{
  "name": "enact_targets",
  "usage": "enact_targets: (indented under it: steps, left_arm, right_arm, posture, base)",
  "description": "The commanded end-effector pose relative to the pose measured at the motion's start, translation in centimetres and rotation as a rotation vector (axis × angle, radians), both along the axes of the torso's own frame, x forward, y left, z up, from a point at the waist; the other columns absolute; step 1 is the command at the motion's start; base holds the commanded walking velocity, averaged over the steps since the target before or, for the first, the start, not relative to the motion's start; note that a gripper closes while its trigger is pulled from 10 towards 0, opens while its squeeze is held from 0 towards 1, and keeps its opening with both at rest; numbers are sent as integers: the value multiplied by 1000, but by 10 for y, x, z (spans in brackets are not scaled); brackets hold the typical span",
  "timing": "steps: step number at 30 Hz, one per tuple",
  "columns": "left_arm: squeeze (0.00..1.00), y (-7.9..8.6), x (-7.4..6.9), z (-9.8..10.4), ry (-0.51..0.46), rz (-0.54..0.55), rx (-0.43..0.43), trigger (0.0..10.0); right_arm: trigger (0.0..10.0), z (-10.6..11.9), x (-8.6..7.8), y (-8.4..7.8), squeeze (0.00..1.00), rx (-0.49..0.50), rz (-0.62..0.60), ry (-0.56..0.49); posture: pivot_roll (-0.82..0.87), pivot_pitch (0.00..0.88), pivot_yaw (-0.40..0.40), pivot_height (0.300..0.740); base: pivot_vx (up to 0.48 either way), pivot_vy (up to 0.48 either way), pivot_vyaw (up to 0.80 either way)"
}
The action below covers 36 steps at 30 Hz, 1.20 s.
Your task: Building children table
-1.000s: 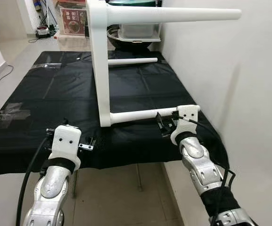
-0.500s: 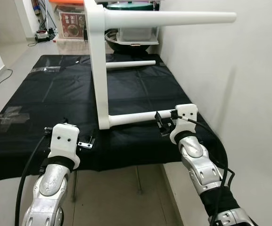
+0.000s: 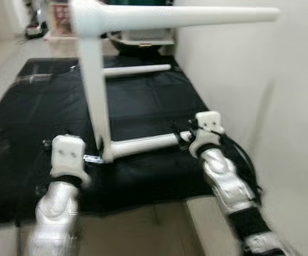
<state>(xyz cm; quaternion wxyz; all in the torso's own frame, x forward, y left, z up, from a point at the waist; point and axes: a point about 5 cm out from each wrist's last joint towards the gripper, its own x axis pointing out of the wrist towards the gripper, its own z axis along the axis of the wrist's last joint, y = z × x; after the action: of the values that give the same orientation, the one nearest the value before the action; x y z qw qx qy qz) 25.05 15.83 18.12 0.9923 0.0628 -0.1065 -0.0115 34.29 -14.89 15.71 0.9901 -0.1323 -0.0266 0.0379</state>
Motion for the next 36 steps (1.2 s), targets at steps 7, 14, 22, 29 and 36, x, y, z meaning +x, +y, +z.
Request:
enact_targets:
  steps: [7,14,22,29,36]
  left_arm:
    - [0,5,-4,-1,-4,12,10,10000]
    - [0,2,-5,-1,-3,-9,11,10000]
    - [0,-9,-10,-3,9,-87,18,10000]
    - [0,-8,5,-6,62,-39,60,10000]
    - [0,-24,21,0,51,-94,85,10000]
  right_arm:
    - [10000,5,1,15,0,4,46,-11]
    - [10000,5,0,16,0,1,53,-9]
    - [10000,13,2,2,0,-41,-6,-49]
    - [10000,72,14,-34,0,-220,-140,-306]
    - [10000,117,19,-51,0,-393,-214,-479]
  posture:
    - [84,0,-84,740]
    - [82,0,-84,740]
    - [69,0,-75,740]
    - [58,0,-67,740]
    - [41,0,-51,740]
  base:
    - [0,0,0]
    - [0,0,0]
    - [0,0,0]
    - [0,0,0]
    - [0,0,0]
